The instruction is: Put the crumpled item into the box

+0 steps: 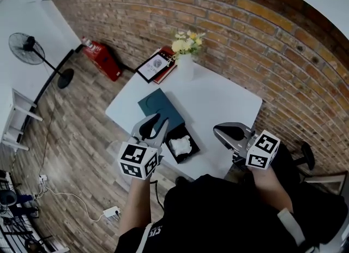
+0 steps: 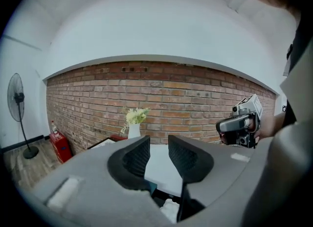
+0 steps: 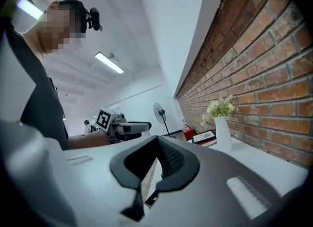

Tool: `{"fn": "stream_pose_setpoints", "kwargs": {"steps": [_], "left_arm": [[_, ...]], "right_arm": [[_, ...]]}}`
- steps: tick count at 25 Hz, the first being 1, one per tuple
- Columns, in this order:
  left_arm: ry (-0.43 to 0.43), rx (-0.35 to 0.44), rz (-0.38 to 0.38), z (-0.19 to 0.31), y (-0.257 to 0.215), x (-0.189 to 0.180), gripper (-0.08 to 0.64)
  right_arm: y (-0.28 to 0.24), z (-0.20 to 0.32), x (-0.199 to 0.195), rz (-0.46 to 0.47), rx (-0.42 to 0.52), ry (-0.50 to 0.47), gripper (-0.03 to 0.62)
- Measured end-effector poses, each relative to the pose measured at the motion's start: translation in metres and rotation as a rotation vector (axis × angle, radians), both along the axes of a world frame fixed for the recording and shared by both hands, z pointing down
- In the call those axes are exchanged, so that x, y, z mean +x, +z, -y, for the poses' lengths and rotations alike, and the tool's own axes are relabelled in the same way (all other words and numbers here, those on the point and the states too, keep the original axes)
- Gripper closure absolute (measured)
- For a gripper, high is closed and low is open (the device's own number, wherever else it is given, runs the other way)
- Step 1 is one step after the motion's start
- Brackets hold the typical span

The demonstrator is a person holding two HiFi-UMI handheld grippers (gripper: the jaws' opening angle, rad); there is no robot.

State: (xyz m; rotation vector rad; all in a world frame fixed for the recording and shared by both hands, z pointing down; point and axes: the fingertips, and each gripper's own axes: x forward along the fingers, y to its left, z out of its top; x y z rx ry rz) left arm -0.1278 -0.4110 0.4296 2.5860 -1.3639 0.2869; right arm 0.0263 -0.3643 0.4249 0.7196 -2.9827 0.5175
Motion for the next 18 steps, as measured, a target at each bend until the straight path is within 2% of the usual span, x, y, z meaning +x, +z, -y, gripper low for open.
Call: {"fn": "stream_pose_setpoints", "kwargs": {"steps": [7,13,18], "left_arm": [[-0.030,0.061,0.004,-0.005,-0.028,-0.008,0.453],[-0.075,0.103,-0.018,-0.013,-0.046,-0.019,0.475],[-0.108,0.103,-0.029,-0.016,-0.043,-0.026,0.506]], "right_arm": [[-0.022,-0.002,0.009,-0.002,0.074,0.008,0.592],[-0.037,-0.001,0.019,0.030,0.109,0.070,0.592],[-0.040,-0.003,0.021,0.022,0.151,0.085,0.594]]}}
